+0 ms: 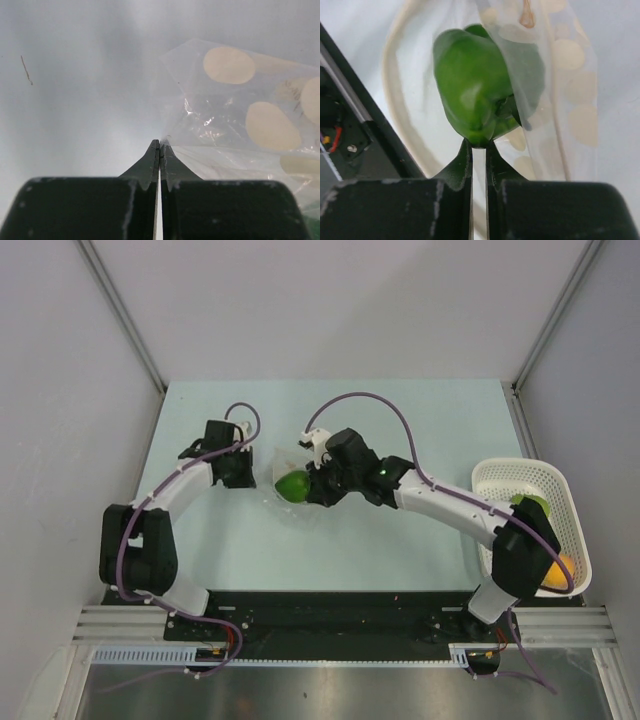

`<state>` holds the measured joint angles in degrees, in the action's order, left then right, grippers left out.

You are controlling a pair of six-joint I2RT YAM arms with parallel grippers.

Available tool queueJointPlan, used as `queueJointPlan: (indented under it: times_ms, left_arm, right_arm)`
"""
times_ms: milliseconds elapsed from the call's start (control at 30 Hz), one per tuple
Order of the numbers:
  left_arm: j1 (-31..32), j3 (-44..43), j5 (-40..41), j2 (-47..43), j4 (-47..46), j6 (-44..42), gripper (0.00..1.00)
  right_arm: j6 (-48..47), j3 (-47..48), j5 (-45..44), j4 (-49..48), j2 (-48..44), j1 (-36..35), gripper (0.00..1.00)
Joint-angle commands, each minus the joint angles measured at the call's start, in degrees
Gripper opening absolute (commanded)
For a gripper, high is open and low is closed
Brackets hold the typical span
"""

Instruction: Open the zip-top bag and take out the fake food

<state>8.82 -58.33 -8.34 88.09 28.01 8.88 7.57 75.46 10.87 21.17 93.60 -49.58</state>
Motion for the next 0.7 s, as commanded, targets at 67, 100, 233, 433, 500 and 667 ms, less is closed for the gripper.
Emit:
queueJointPlan:
  times_ms: [67, 100, 233, 433, 500, 667]
  left_arm:
    - [-4.78, -0.65, 6.93, -1.96, 0.12, -4.67, 0.0]
    - [-4.78, -0.04, 6.93, -2.66, -0.06, -4.41, 0.0]
    - [-5.21, 1.9, 5.61, -3.46, -1.38, -2.56, 0.0]
    - [-6.36, 2.43, 6.49, -3.72, -1.38, -2.56, 0.0]
    - [-7.23, 2.69, 5.97, -3.81, -1.38, -2.56, 0.0]
    - [-7.59, 3.39, 3.6, -4.86, -1.99, -3.43, 0.0]
  right_arm:
    - [3.5, 0.65, -4.01, 2.38, -9.83, -0.6, 0.0]
    - [3.76, 0.65, -4.71, 2.3, -10.36, -0.69, 0.0]
    - [3.77, 0.65, -8.06, 2.39, -13.26, -0.78, 0.0]
    - [3.15, 0.65, -13.16, 6.16, -18.45, 0.71, 0.0]
    - [2.89, 0.57, -13.95, 7.66, -20.82, 1.5, 0.0]
    - [2.01, -0.22, -8.88, 7.4, -21.01, 2.65, 0.01]
